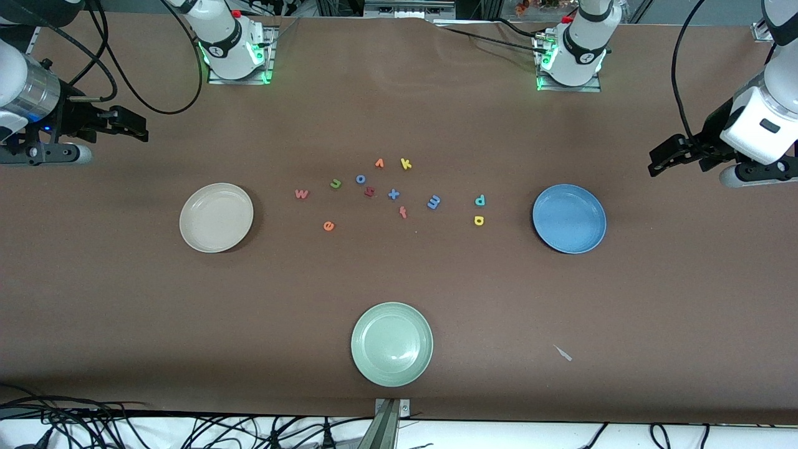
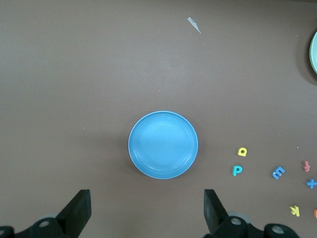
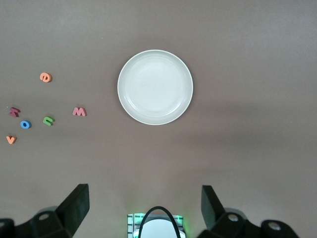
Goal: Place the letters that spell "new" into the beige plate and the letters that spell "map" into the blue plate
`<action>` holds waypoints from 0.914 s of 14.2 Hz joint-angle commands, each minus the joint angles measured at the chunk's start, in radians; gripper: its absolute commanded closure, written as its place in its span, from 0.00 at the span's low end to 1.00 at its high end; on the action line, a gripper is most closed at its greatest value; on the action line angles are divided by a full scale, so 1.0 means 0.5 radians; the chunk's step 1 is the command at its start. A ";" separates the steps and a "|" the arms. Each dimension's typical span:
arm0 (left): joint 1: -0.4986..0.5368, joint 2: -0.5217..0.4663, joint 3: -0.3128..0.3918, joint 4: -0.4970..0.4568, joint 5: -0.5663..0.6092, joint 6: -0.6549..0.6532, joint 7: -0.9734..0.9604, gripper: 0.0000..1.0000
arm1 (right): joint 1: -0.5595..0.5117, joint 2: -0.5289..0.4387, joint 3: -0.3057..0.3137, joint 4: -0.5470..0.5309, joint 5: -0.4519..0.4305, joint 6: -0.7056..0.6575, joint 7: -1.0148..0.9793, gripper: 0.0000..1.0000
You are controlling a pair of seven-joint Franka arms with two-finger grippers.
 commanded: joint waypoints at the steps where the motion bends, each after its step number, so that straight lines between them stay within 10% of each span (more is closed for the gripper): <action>1: 0.010 0.031 -0.005 0.067 0.003 -0.085 0.042 0.00 | -0.001 0.005 -0.012 0.020 0.044 -0.012 0.006 0.00; 13: 0.010 0.034 0.005 0.085 0.006 -0.101 0.048 0.00 | -0.001 0.005 -0.037 0.016 0.047 -0.012 -0.018 0.00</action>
